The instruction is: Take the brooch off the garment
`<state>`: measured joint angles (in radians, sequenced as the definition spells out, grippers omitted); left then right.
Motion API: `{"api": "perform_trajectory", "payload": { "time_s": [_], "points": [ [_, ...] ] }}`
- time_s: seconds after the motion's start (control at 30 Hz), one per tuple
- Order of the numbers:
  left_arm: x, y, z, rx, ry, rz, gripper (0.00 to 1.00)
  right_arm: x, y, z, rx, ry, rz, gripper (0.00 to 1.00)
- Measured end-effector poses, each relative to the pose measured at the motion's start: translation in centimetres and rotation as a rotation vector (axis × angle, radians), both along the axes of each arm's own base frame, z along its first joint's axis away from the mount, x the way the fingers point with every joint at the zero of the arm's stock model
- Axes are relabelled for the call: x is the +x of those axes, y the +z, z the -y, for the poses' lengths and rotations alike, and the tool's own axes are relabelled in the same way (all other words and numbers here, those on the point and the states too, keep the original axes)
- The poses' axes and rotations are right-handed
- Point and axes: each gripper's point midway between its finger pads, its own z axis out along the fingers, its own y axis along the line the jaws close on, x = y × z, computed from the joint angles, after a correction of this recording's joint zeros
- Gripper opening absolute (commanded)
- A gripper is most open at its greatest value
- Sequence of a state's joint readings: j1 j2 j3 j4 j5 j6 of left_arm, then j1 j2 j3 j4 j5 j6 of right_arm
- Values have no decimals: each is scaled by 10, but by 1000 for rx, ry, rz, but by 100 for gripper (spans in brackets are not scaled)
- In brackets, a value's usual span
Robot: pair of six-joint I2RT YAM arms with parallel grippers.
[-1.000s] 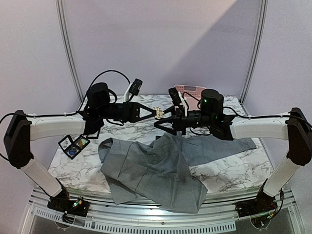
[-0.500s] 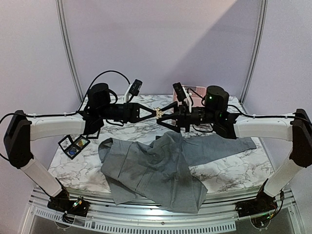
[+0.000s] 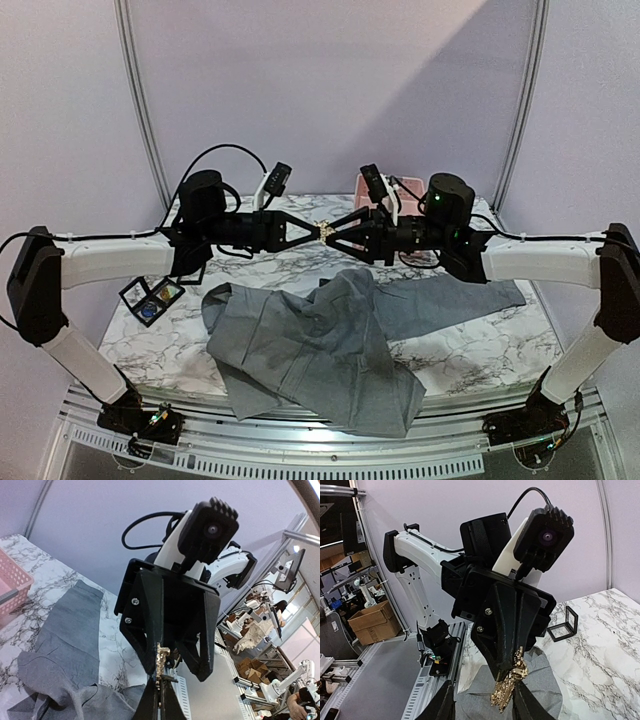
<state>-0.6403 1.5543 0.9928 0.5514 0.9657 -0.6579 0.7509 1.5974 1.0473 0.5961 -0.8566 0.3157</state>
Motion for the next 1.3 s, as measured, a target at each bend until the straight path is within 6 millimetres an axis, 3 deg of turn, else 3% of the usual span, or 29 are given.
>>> {"api": "perform_trajectory", "payload": {
  "time_s": [1.3],
  "points": [
    [-4, -2, -2, 18, 5, 55, 0, 7, -13, -9, -27, 41, -97, 8]
  ]
}}
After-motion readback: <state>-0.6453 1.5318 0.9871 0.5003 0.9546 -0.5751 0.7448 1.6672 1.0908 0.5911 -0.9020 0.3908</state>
